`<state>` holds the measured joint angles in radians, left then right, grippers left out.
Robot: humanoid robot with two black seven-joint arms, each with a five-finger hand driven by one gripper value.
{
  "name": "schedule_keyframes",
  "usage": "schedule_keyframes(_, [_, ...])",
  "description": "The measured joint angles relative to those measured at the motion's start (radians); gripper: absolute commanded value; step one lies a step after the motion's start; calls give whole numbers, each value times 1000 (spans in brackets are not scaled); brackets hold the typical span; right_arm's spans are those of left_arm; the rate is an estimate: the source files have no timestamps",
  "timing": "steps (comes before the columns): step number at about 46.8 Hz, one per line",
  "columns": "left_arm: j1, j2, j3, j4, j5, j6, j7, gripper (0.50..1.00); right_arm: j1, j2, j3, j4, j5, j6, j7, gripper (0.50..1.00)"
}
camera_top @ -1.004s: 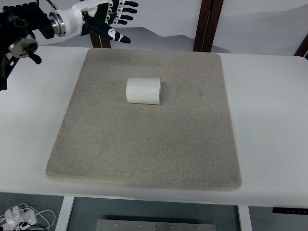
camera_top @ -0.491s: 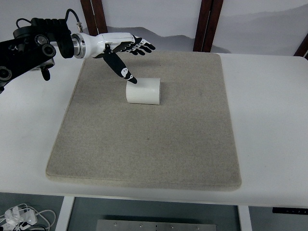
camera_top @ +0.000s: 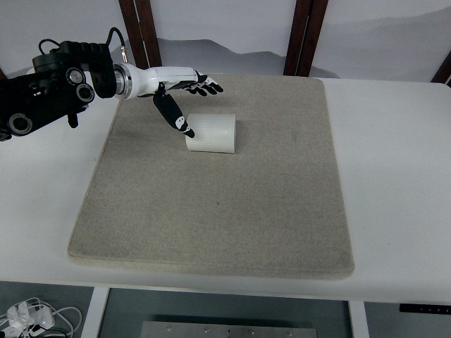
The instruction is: Upright white cup
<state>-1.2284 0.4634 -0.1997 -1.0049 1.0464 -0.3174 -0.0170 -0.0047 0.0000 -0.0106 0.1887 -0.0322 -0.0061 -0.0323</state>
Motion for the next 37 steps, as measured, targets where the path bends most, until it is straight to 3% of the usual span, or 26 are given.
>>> schedule_keyframes(8, [-1,-46,11,17,14,27,7,988,0,0,0,0,0,0,0,952])
schedule_keyframes(37, [17,-171,11,149,69,28,8,986,0,0,0,0,0,0,0,952])
